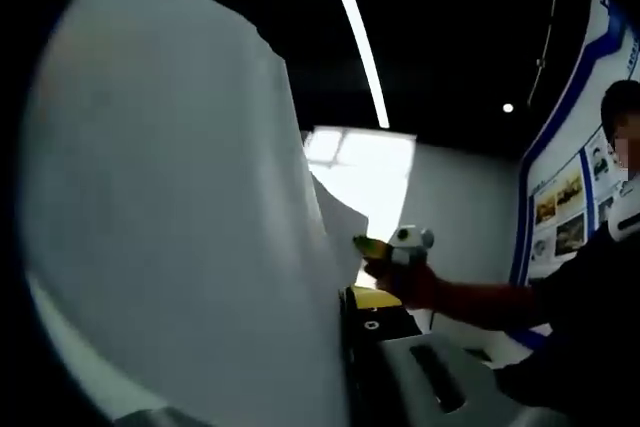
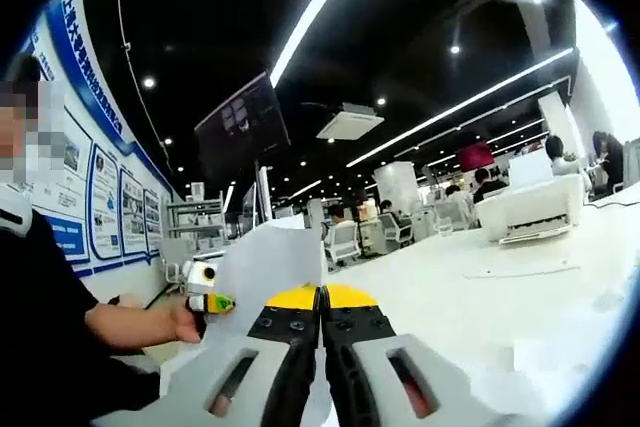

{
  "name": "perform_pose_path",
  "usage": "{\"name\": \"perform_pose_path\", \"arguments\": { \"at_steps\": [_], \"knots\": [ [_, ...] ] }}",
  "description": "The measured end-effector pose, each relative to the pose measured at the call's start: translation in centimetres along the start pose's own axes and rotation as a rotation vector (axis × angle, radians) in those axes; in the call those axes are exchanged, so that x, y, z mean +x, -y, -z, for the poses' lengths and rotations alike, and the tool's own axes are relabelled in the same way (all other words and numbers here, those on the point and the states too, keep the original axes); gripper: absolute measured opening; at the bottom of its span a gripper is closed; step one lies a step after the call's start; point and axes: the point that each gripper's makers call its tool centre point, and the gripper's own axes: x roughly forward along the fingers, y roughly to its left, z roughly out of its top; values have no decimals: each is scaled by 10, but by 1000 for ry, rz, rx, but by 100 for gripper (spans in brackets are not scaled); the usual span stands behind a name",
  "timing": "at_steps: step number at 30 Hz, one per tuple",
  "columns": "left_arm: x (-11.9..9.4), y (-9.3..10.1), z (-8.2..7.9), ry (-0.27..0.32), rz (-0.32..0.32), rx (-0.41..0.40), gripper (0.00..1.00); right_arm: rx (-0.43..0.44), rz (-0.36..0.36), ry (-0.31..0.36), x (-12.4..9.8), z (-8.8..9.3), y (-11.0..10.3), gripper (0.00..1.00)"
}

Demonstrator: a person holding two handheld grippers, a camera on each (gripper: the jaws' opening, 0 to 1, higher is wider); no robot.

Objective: Organize the stack of printing papers by aligning and flattening the scattered papers on the table

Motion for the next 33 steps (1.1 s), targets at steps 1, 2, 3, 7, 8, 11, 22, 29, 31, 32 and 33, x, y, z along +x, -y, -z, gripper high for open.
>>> {"name": "perform_pose_path", "arguments": {
  "at_steps": [1,2,3,7,8,11,22,29,31,32,33],
  "knots": [
    [0,0,0,-3,-2,-2,8,-8,-2,0,1,-2,0,0],
    [1,0,1,-5,-3,-4,8,-16,-10,-1,4,-5,-2,0],
    [1,1,1,-7,0,-6,8,-25,-16,-4,6,-8,-3,0],
    [2,2,3,-16,8,-13,8,-98,-34,-19,15,-25,-7,0],
    [2,2,3,-18,9,-13,8,-117,-47,-27,18,-30,-9,0],
    [2,3,3,-20,12,-17,8,-199,-92,-86,28,-42,-19,0],
    [2,3,2,-14,15,-45,8,-341,-202,-272,49,-73,-31,0],
    [1,3,1,-13,15,-56,8,-390,-259,-343,62,-81,-40,0],
    [1,2,1,-13,14,-60,8,-410,-265,-382,65,-80,-40,0],
    [1,2,1,-12,15,-60,8,-418,-264,-398,67,-78,-40,0],
    [1,2,1,-12,14,-60,9,-421,-263,-406,68,-78,-40,0]
  ]
}}
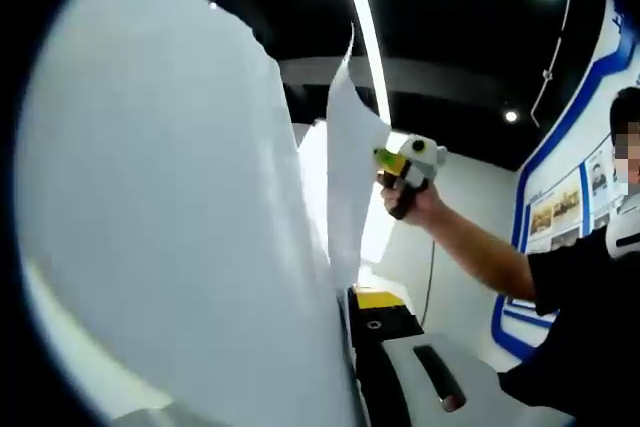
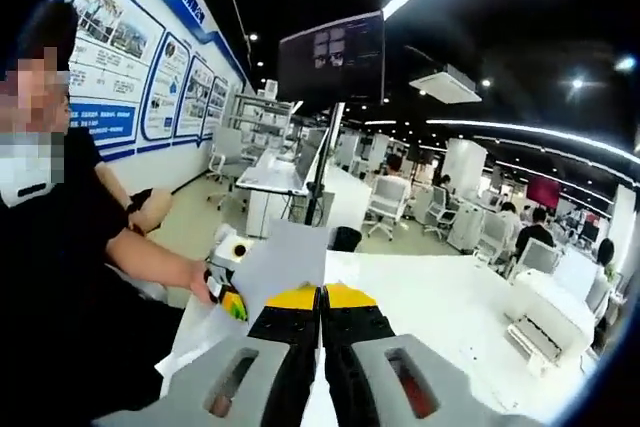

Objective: Organize the stack of printing papers by aligning and flattening the scattered papers on the table

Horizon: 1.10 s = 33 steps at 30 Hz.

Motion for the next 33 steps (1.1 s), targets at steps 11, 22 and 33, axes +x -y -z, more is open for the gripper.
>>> {"name": "perform_pose_path", "arguments": {
  "at_steps": [11,22,33],
  "knots": [
    [0,-2,0,2,-3,-3,11,-99,-76,-133,36,6,-15,0],
    [0,-1,0,4,-5,-2,13,-40,-95,-138,62,9,-24,0],
    [-1,-4,-4,24,-15,-7,15,122,-81,-121,72,15,-30,0]
  ]
}}
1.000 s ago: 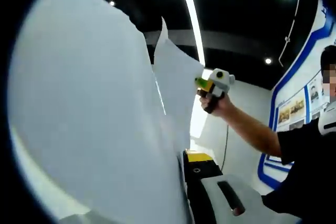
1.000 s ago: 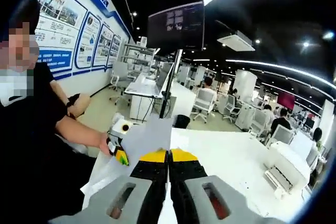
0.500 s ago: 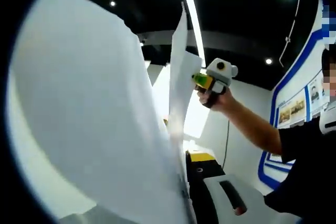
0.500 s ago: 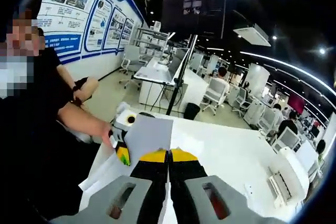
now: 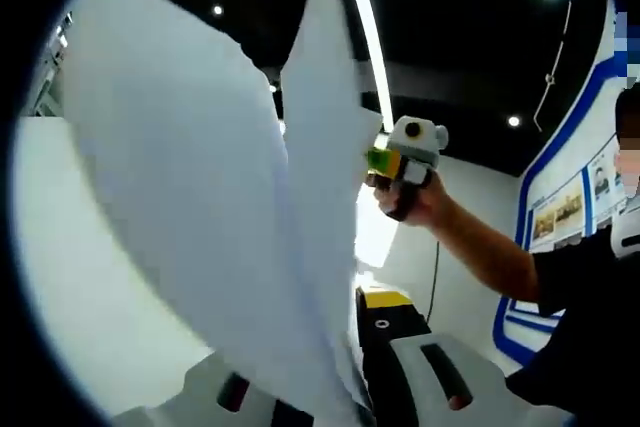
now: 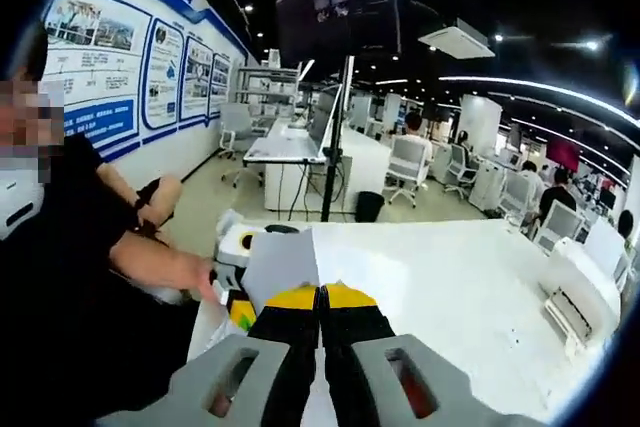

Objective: Organize the stack of printing papers by aligning and flattening the scattered papers on the table

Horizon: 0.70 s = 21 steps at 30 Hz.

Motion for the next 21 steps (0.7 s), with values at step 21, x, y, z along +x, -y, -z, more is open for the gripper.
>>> {"name": "perform_pose_path", "arguments": {
  "at_steps": [21],
  "knots": [
    [-2,-3,-3,17,-14,4,15,69,26,-13,7,3,1,0]
  ]
}}
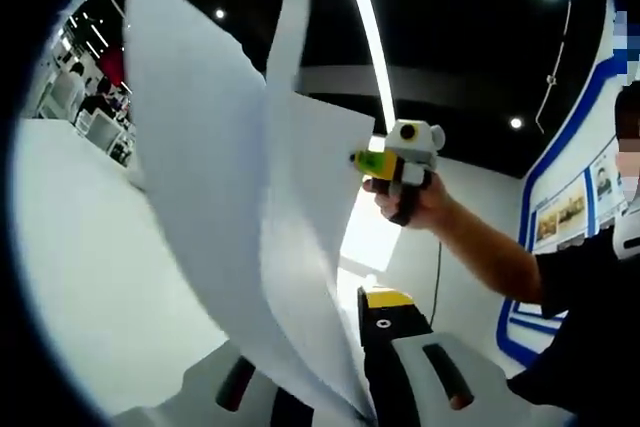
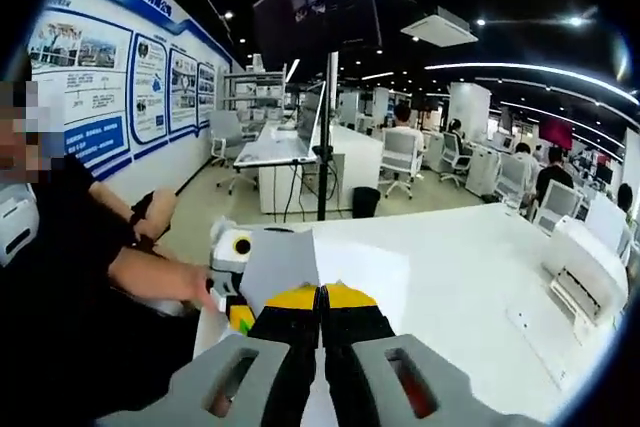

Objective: Organize the stack of printing papers by aligning and flattening the scattered papers on the table

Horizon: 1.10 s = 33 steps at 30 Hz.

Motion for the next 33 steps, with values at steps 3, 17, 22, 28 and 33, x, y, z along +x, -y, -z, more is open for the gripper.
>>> {"name": "perform_pose_path", "arguments": {
  "at_steps": [3,17,22,28,33],
  "knots": [
    [0,-1,1,-5,-2,15,13,12,5,-6,0,4,-1,0],
    [-1,3,1,-13,19,42,6,-47,26,-3,-4,7,0,11],
    [-1,7,1,-12,35,50,6,-65,68,34,-16,6,12,24],
    [-1,13,0,-9,65,68,6,-51,84,44,-23,12,26,32],
    [1,20,3,-23,98,91,6,-19,-14,85,-16,11,20,43]
  ]
}}
